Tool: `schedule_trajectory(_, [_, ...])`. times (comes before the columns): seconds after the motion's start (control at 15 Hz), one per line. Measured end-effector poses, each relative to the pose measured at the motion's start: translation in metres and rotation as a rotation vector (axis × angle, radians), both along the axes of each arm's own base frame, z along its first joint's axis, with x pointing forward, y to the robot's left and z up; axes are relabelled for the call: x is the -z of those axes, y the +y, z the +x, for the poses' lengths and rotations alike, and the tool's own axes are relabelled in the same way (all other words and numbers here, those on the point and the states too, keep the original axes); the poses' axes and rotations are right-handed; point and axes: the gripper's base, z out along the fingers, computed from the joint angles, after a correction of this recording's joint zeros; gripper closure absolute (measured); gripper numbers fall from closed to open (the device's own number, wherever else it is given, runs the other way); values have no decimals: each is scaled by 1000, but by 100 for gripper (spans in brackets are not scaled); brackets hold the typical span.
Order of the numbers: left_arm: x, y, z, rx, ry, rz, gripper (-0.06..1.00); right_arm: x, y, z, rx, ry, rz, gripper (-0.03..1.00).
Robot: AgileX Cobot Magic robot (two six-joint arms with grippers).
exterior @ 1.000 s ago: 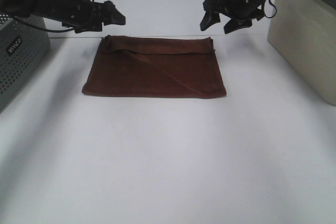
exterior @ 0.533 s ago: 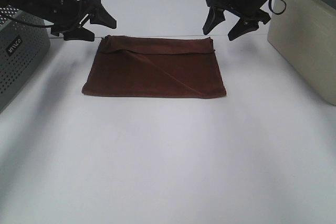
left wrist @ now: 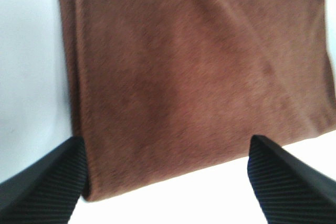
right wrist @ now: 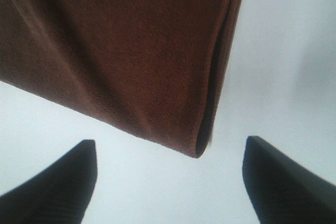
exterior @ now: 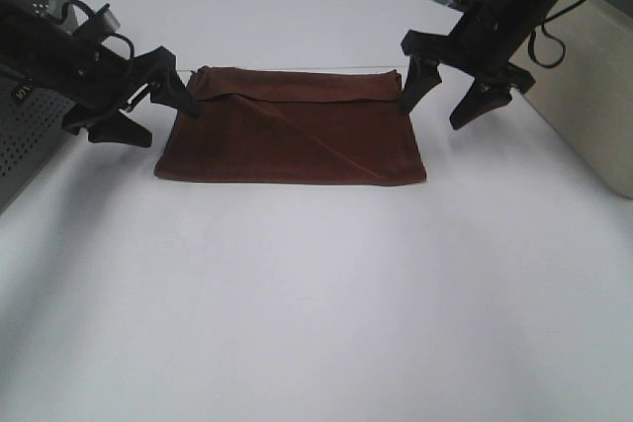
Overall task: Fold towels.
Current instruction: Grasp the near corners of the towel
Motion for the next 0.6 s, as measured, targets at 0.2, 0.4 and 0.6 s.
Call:
schedule_trajectory(0.2, [4,4,-2,13,20,62,15,27,-1,-11,0,7,8,24])
schedule_trajectory(0.4, [5,5,-3,20,24,80,15,28,-1,-10,-4,-12,7,24])
schedule_trajectory(0.6, [9,6,-1,1,15,85,15,39,0,-9,-4,3,11,24])
